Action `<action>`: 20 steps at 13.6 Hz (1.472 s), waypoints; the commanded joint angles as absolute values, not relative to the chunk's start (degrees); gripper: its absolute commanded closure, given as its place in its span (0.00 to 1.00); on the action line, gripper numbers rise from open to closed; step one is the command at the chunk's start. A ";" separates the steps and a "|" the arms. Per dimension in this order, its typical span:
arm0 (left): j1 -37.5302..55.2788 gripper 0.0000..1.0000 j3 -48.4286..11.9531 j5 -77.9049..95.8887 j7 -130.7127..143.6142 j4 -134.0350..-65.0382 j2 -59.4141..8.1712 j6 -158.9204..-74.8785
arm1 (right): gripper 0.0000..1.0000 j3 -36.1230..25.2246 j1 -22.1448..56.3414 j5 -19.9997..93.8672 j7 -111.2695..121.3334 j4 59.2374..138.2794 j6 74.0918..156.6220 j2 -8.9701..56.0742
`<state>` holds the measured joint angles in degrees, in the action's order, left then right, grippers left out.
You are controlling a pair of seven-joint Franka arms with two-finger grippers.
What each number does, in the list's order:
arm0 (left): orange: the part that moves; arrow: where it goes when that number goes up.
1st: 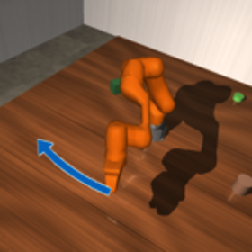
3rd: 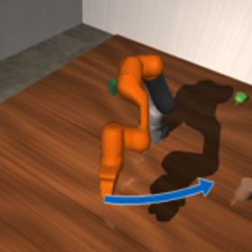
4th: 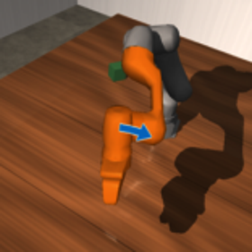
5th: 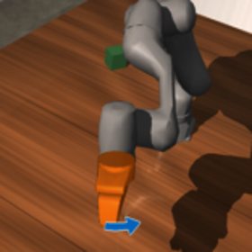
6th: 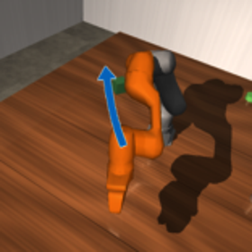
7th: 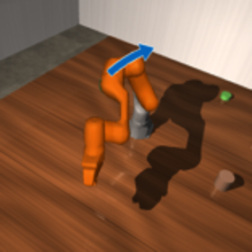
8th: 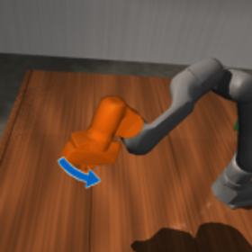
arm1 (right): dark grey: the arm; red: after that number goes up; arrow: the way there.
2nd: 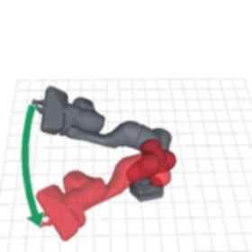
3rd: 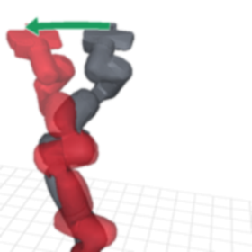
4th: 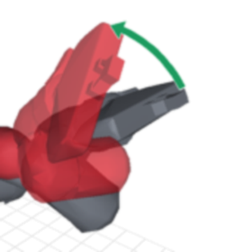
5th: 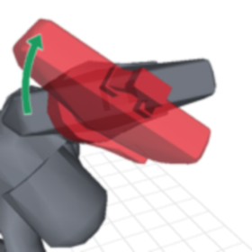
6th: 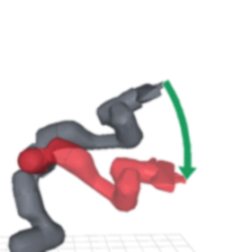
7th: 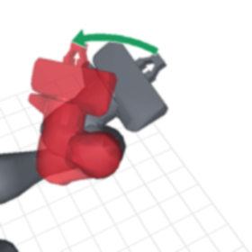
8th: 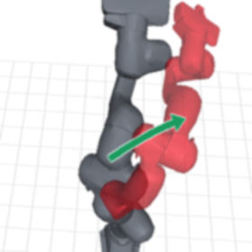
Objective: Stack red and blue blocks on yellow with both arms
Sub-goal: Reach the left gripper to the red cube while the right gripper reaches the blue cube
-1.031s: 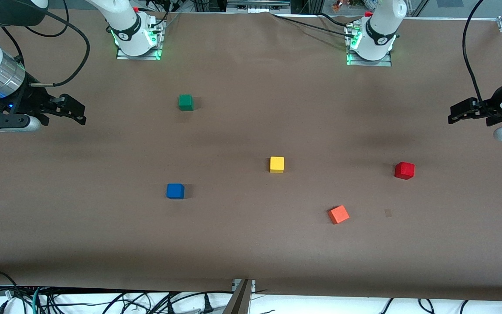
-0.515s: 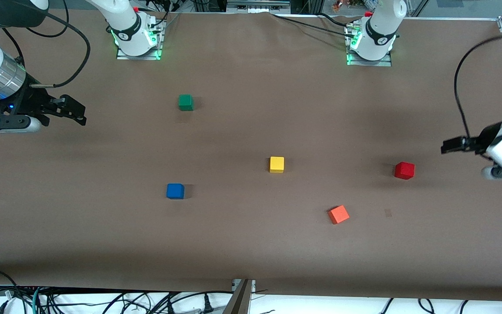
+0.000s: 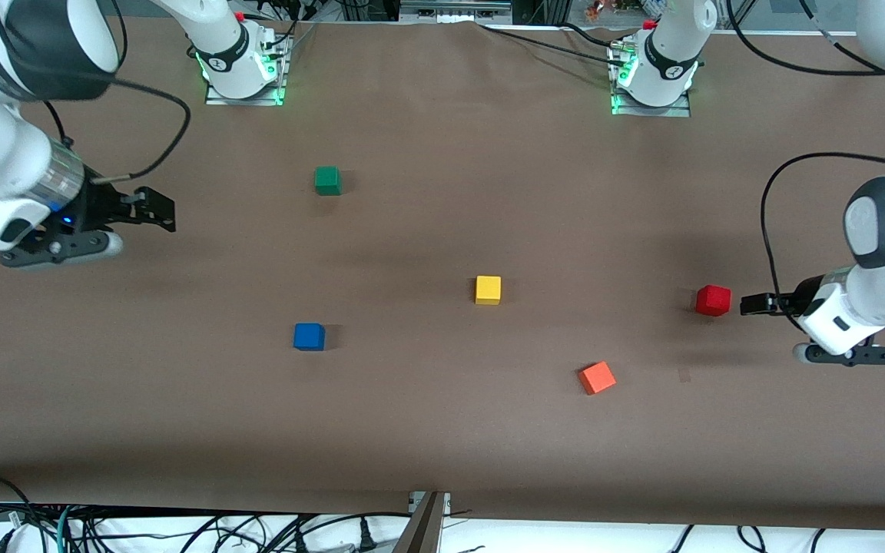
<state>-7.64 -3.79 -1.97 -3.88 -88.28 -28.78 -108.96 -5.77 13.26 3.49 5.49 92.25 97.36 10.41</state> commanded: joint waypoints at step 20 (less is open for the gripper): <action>-11.08 0.88 -4.04 -3.08 -12.22 -119.27 -26.37 -146.96 | 0.07 -0.26 18.10 12.48 5.27 85.08 135.61 45.52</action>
<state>-10.80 -3.68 -2.19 -12.30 -117.58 -28.97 -147.07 -1.07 18.28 11.35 5.69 86.93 134.46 43.49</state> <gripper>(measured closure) 0.419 0.048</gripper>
